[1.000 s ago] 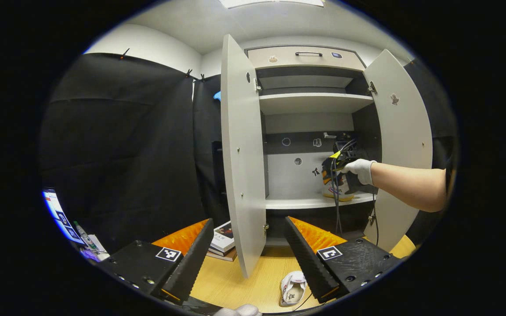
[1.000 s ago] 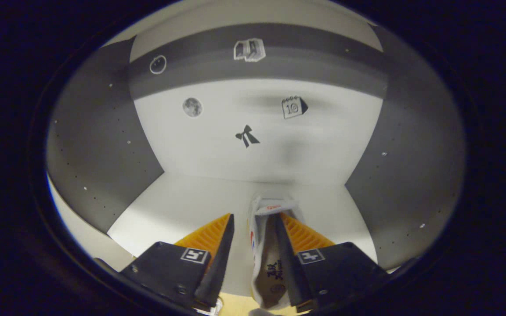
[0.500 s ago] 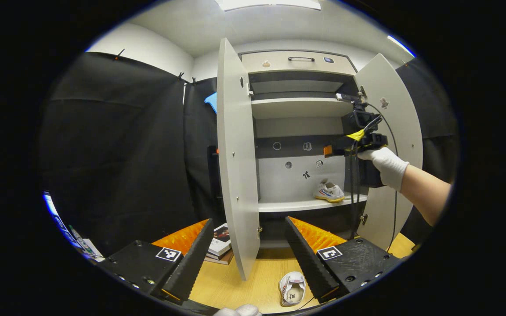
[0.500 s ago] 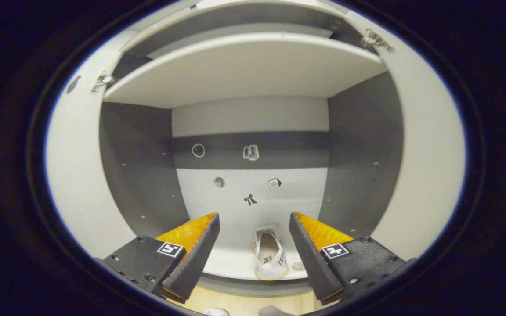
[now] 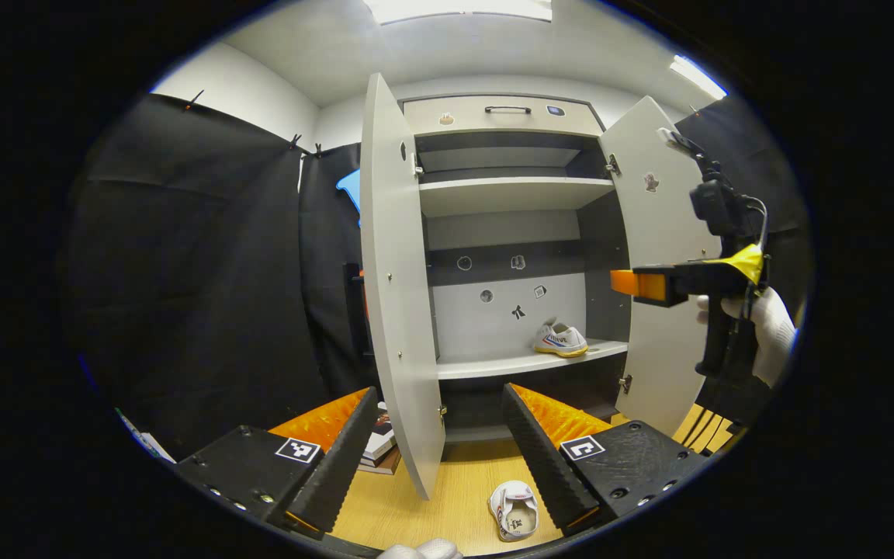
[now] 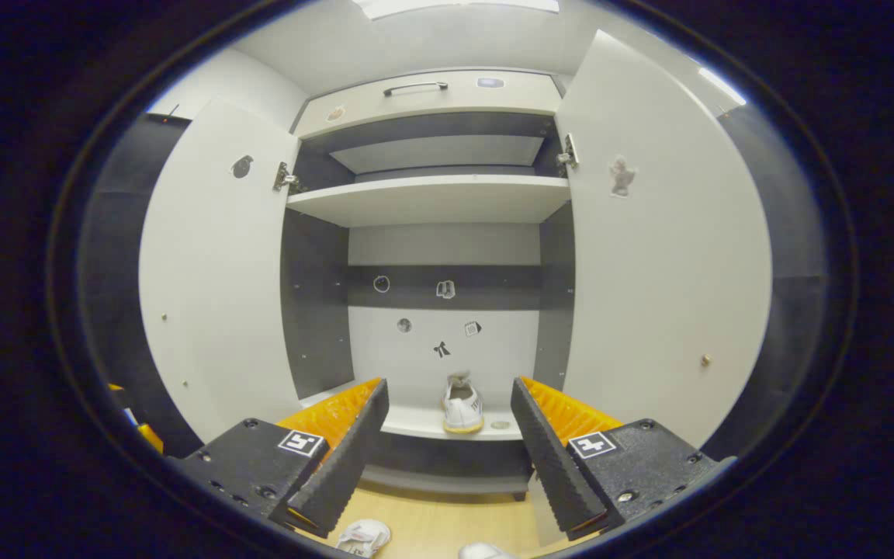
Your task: Grab one shoe with the right hand and put it into the shoe cabinet, grab the other shoe with the left hand and put it into the shoe cabinet; then close the right door with the right hand and the left door with the left hand.
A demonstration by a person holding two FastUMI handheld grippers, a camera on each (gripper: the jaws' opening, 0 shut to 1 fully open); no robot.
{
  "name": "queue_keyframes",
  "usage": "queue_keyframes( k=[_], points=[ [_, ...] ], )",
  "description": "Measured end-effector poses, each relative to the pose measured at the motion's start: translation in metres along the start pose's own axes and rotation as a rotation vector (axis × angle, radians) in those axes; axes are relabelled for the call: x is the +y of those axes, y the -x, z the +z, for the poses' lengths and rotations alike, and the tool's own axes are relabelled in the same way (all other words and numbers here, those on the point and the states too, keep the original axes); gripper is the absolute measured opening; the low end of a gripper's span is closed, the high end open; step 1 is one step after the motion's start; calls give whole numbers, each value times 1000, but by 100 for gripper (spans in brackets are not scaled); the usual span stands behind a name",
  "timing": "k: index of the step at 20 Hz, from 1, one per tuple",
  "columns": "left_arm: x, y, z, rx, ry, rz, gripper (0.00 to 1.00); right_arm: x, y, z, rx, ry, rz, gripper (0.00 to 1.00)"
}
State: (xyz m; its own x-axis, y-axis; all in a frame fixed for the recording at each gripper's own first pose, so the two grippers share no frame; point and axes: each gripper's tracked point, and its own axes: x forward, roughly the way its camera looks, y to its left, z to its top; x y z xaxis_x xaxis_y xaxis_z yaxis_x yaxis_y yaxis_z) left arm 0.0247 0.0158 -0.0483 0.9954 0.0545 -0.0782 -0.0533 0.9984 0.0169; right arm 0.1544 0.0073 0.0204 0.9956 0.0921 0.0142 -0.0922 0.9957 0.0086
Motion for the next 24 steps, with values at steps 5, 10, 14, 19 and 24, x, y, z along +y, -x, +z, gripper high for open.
queue_keyframes(
  k=[5,10,14,19,24],
  points=[
    [-8,-1,-7,4,-1,-34,96,-15,56,-43,10,-20,-25,99],
    [-26,-7,-28,28,7,-89,96,-23,77,-47,27,-17,-53,100],
    [-42,-11,-84,95,-15,-137,100,-28,85,-44,37,24,-70,100],
    [-69,-7,-199,267,-35,-200,96,-35,96,-63,106,56,-83,100],
    [-97,1,-303,446,-60,-255,97,-40,106,-85,185,99,-97,100]
  ],
)
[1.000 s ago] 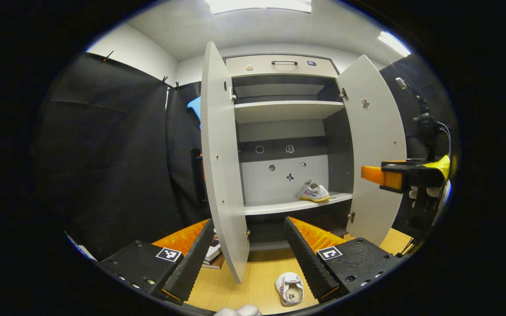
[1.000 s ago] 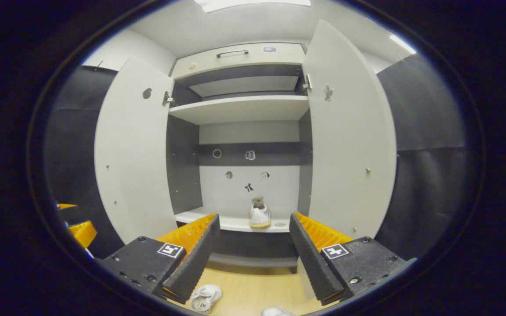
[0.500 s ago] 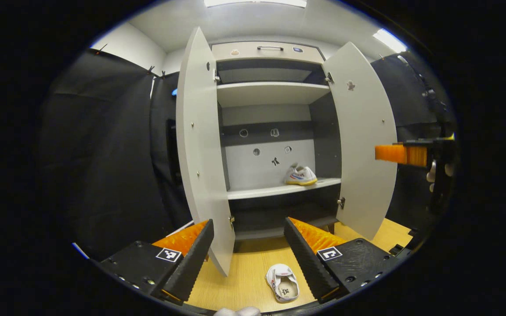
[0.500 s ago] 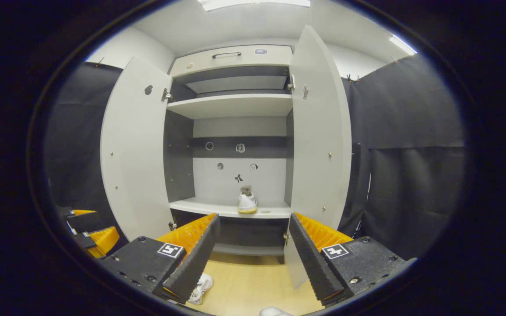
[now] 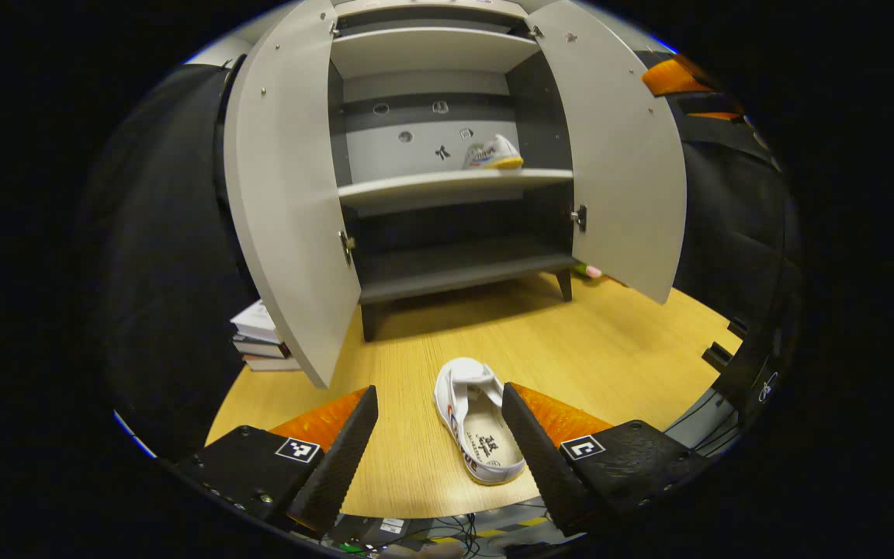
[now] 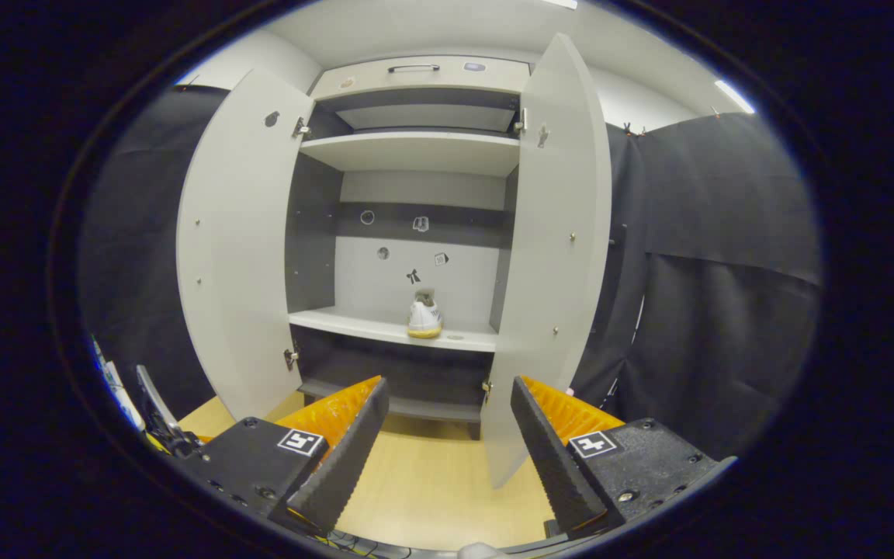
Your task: Grab one shoe with the right hand and put it into the shoe cabinet, grab the other shoe with the left hand and put it into the shoe cabinet; then close the right door with the right hand and the left door with the left hand.
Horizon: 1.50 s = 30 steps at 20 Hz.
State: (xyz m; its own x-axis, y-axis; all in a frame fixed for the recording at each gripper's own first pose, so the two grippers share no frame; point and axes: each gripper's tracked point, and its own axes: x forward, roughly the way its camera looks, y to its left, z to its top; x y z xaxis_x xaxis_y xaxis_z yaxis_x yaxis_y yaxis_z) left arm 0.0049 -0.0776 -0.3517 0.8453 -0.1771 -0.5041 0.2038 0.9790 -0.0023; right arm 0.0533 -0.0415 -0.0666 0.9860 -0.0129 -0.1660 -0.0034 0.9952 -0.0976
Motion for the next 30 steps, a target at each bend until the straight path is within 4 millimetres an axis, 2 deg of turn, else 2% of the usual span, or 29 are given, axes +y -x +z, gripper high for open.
queue_keyframes(
  k=[3,6,10,11,12,13,14,15,16,17,18,19,20,21,23,27,30],
  points=[
    [-2,-29,-34,74,-18,-8,97,0,4,-11,33,5,3,100],
    [4,-58,-58,131,-31,2,97,-1,6,-18,53,12,-3,100],
    [12,-94,-75,173,-36,13,95,-4,2,-28,87,13,-9,100],
    [12,-104,-77,179,-37,12,93,-5,1,-30,96,14,-9,100],
    [12,-114,-78,181,-35,7,84,-5,0,-32,103,13,-9,100],
    [13,-123,-79,186,-35,9,83,-5,-3,-34,107,15,-9,100],
    [14,-130,-78,189,-35,8,78,-5,-5,-35,113,19,-11,100],
    [13,-138,-72,167,-36,5,84,-5,-7,-37,118,24,-10,100],
    [12,-143,-69,160,-36,0,77,-5,-9,-39,125,27,-8,100],
    [11,-149,-68,161,-30,-3,77,-5,-12,-40,128,27,-6,100],
    [7,-154,-73,180,-21,-20,60,-5,-14,-42,133,25,-5,100],
    [3,-156,-70,173,-9,-34,64,-5,-16,-46,144,21,-3,100],
    [1,-159,-67,167,-5,-34,51,-5,-17,-47,150,17,1,100],
    [4,-166,-69,173,-8,-8,42,-5,-19,-47,151,16,2,100],
    [10,-160,-70,186,-7,37,22,-8,-19,-46,145,19,0,100],
    [10,-157,-69,225,-18,44,12,-13,-23,-39,127,13,5,100],
    [15,-145,-50,202,-22,64,12,-15,-25,-35,111,2,14,100]
  ],
)
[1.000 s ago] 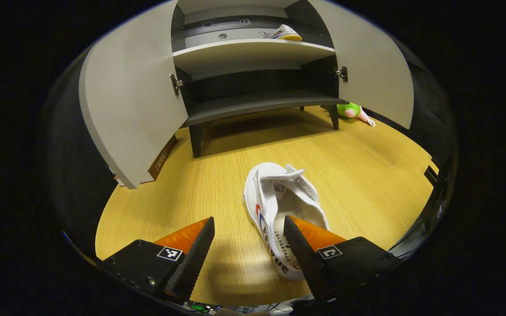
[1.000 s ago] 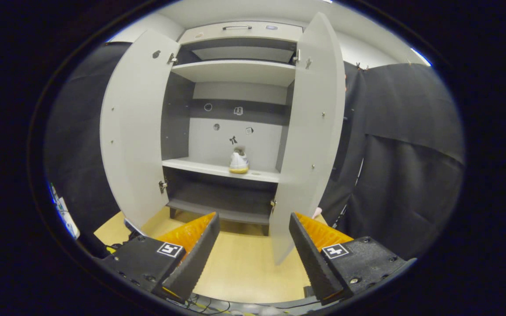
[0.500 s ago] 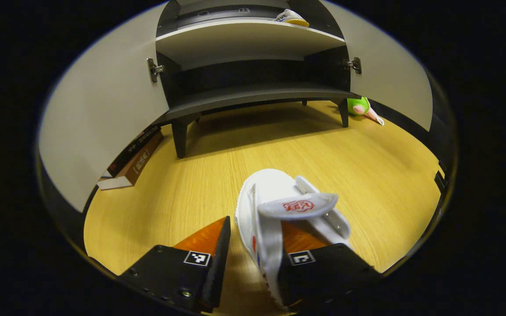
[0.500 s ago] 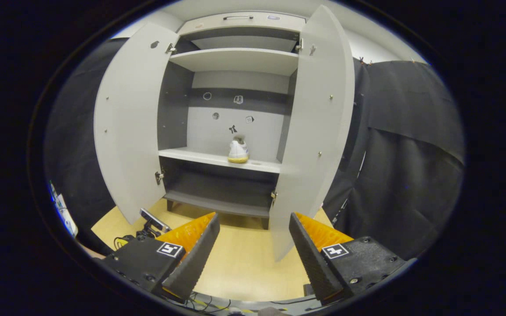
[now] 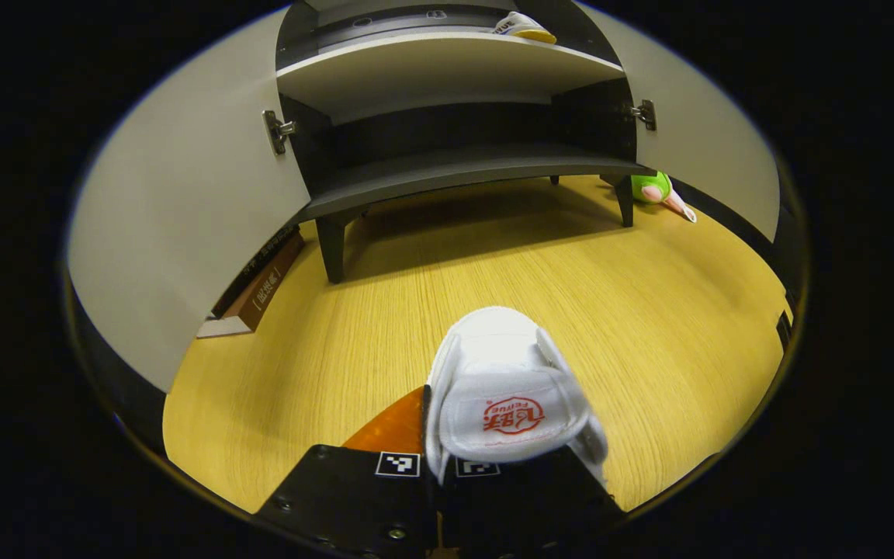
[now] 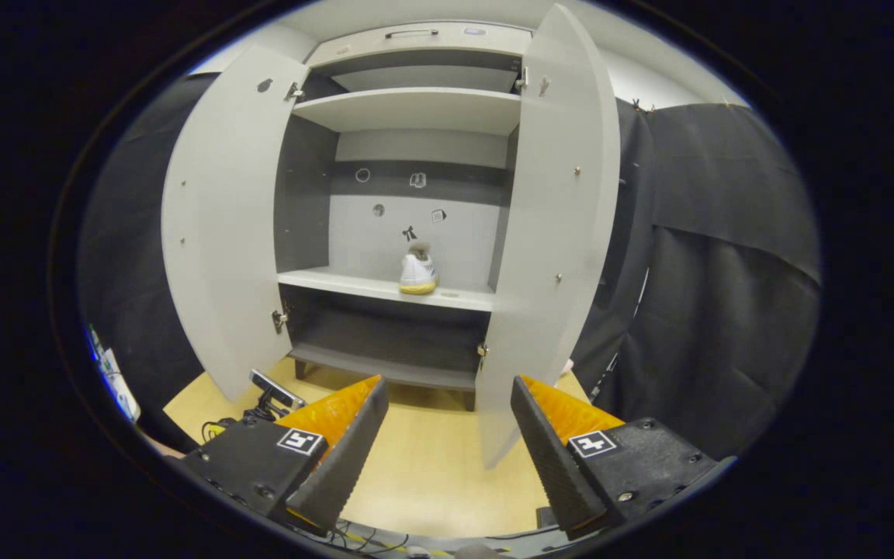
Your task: Grab one shoe with the right hand and put it into the shoe cabinet, grab the other shoe with the left hand and put it into the shoe cabinet; then close the right door with the right hand and the left door with the left hand.
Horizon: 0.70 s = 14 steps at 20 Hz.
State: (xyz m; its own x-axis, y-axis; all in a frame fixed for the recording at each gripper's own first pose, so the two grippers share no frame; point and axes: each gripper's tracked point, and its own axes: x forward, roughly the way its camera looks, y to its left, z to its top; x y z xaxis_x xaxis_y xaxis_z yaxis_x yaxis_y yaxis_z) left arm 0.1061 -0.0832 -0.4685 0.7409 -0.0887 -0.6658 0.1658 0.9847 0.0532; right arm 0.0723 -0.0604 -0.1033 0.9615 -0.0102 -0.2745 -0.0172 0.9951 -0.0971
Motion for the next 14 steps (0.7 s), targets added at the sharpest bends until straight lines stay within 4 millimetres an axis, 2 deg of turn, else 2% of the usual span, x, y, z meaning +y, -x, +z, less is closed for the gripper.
queue_keyframes(
  k=[2,6,12,14],
  points=[
    [5,14,15,-26,29,11,12,2,-1,4,-11,-4,11,100],
    [21,61,56,-94,66,56,12,6,-2,17,-48,-17,35,100],
    [48,142,129,-225,94,117,11,10,-4,40,-119,-23,79,100],
    [59,165,160,-272,114,139,12,13,-5,48,-138,-31,95,100]
  ],
)
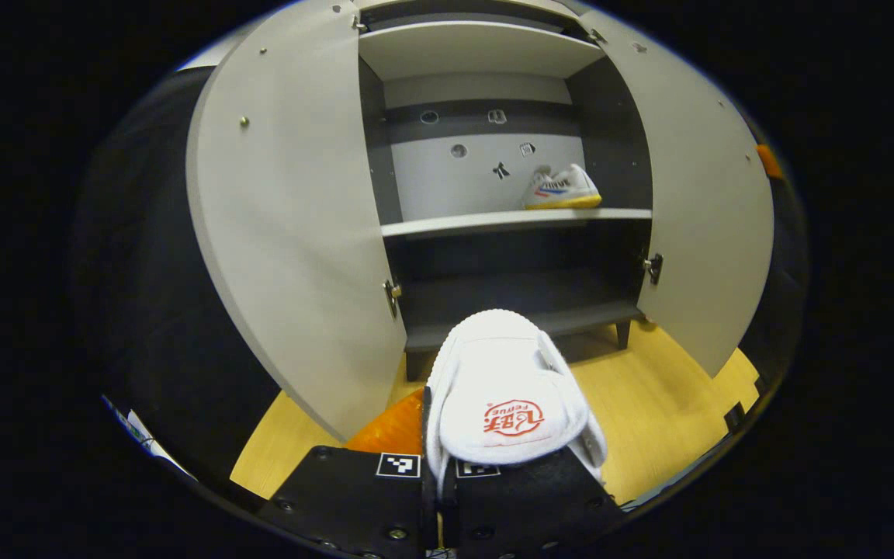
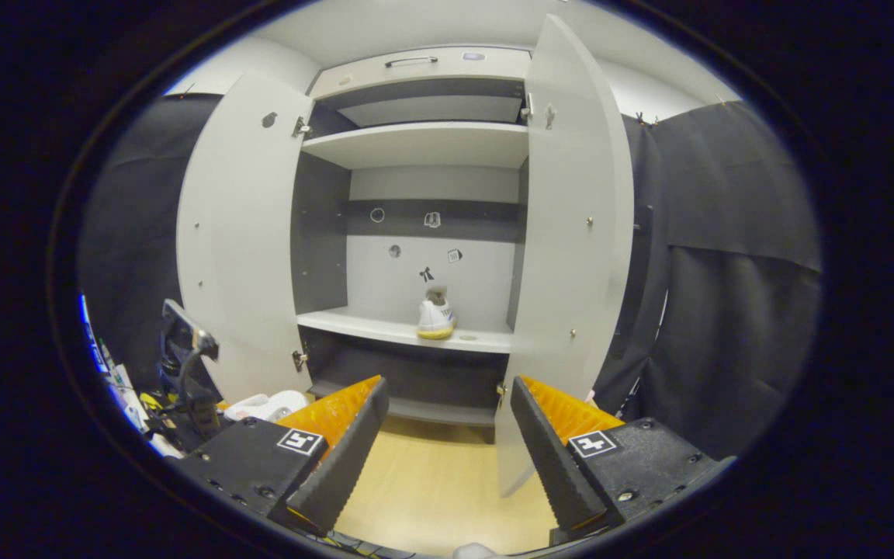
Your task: Grab one shoe with the right hand and put it into the shoe cabinet, grab the other shoe with the left hand and put it into the shoe cabinet; then close the right door with the right hand and the left door with the left hand.
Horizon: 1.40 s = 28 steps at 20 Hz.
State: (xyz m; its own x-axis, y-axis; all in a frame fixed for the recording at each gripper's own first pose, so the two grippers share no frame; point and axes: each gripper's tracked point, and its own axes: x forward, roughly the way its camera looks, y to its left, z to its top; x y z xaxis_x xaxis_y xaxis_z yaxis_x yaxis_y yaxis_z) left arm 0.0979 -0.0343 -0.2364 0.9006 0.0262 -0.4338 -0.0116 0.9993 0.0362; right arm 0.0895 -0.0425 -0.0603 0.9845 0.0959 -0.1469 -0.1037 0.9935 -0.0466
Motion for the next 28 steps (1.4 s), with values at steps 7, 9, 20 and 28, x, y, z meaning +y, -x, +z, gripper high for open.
queue_keyframes(
  k=[7,9,20,28],
  points=[
    [1,25,92,-182,23,26,11,12,-14,8,-19,-5,60,100],
    [-2,19,112,-222,25,34,11,16,-17,9,-18,-3,75,100],
    [-3,-53,263,-397,53,64,11,31,-27,12,-17,30,155,100],
    [-19,-184,252,-271,22,72,11,24,-35,-3,35,45,143,100]
  ],
)
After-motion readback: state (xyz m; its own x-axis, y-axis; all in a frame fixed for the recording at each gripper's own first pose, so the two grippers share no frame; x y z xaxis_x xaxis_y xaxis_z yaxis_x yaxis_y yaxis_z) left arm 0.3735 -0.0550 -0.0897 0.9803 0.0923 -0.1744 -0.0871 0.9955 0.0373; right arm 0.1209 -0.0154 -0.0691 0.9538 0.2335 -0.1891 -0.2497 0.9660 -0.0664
